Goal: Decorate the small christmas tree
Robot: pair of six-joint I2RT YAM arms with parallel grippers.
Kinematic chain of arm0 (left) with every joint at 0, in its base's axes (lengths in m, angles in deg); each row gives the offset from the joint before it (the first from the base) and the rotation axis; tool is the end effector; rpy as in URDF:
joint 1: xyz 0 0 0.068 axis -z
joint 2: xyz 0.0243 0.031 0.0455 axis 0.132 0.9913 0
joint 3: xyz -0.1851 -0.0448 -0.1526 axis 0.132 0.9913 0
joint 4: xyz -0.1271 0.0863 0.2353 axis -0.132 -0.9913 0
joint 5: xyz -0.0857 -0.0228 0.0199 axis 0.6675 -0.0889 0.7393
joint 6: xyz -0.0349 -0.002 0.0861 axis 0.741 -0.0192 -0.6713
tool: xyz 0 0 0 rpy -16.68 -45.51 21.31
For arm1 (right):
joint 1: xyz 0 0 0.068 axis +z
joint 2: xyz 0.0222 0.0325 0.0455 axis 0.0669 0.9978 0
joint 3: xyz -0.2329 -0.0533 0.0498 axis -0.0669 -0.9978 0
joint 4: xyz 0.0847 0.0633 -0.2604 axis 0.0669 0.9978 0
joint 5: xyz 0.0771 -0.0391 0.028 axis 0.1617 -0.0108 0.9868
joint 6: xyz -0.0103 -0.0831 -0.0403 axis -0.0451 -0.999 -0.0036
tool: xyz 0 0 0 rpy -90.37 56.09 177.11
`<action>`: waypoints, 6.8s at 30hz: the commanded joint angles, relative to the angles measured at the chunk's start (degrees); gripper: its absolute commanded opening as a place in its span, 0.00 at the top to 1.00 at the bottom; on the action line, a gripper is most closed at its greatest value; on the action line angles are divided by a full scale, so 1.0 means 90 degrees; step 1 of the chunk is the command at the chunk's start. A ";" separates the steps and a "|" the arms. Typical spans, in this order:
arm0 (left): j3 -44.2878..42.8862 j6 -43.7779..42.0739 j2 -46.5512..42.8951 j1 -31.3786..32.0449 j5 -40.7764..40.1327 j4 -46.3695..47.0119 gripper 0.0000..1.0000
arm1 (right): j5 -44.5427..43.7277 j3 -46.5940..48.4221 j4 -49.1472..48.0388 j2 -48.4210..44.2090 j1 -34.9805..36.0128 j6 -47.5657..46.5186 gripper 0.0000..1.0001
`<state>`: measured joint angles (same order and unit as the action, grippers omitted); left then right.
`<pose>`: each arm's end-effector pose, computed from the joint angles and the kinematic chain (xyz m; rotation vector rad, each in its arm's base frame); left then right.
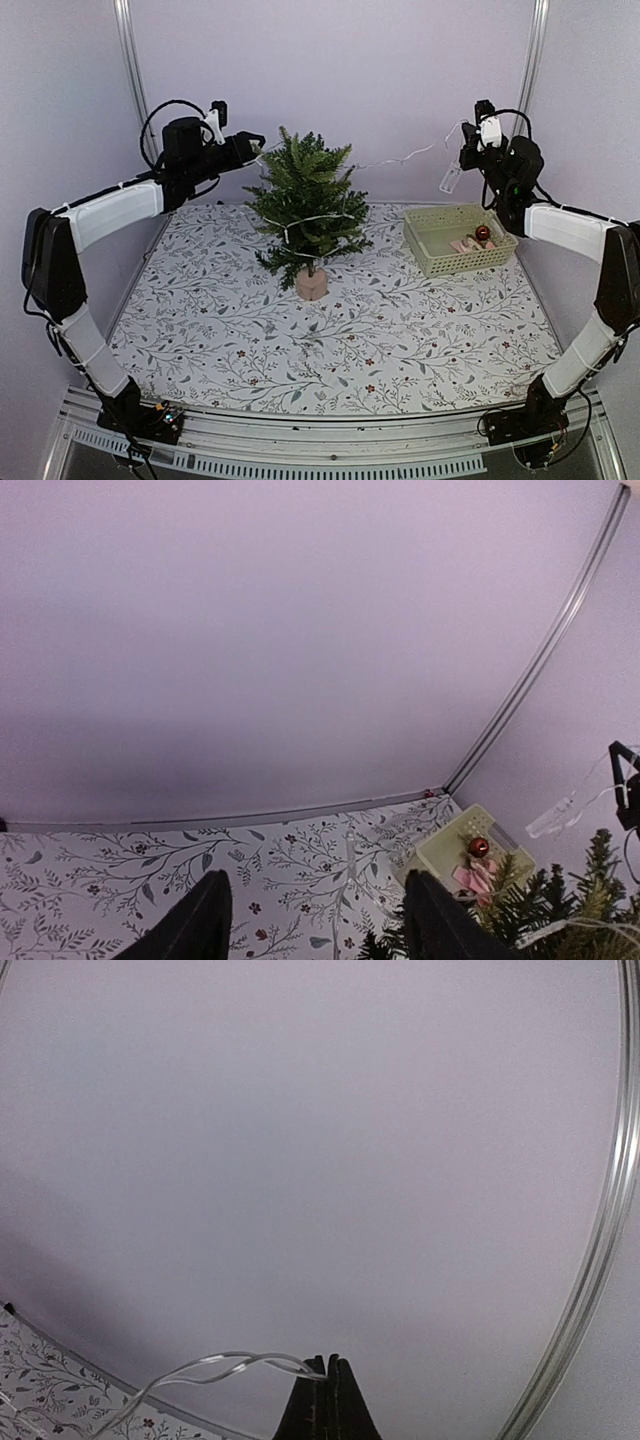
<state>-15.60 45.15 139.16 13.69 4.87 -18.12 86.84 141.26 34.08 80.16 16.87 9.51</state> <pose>0.4448 -0.1879 0.3185 0.0701 1.6929 -0.7502 0.4359 0.0982 0.3398 -0.2789 1.2312 -0.0516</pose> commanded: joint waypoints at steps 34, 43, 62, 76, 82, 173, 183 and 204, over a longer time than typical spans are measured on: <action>0.3471 -0.3085 -0.4224 0.2707 -0.0959 0.0209 0.33 | 0.3745 -0.2147 0.2693 -0.3585 0.2906 0.2549 1.00; 0.4792 -0.3561 -0.4613 0.4113 -0.0699 0.1076 0.39 | 0.3705 -0.2363 0.1096 -0.2915 0.3929 0.3579 1.00; 0.4859 -0.3653 -0.3303 0.4958 -0.0519 0.2874 0.62 | 0.3423 -0.2288 -0.0633 -0.1601 0.4788 0.4325 1.00; 0.4912 -0.3337 -0.3291 0.4960 -0.0576 0.2897 0.85 | 0.3587 -0.2298 -0.1115 -0.1343 0.4807 0.4539 1.00; 0.5199 -0.2948 -0.3763 0.4924 -0.1294 0.2832 1.00 | 0.3629 -0.2307 -0.1317 -0.1214 0.4807 0.4608 1.00; 0.3685 -0.1415 -0.4677 0.1180 -0.1833 -0.1799 0.08 | 0.2515 -0.2916 0.1128 -0.3471 0.2433 0.3758 0.30; 0.2514 -0.0439 -0.4077 -0.0335 -0.0543 -0.2687 0.01 | 0.2294 -0.2289 0.2634 -0.3518 0.0629 0.3816 0.27; 0.1149 -0.0350 -0.1901 -0.1185 0.0339 -0.3326 0.01 | 0.1327 0.2400 0.7169 0.2460 -0.1165 0.3146 0.38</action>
<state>-3.51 41.29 121.94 3.60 8.74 -43.67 101.51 155.36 84.68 96.77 6.38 38.04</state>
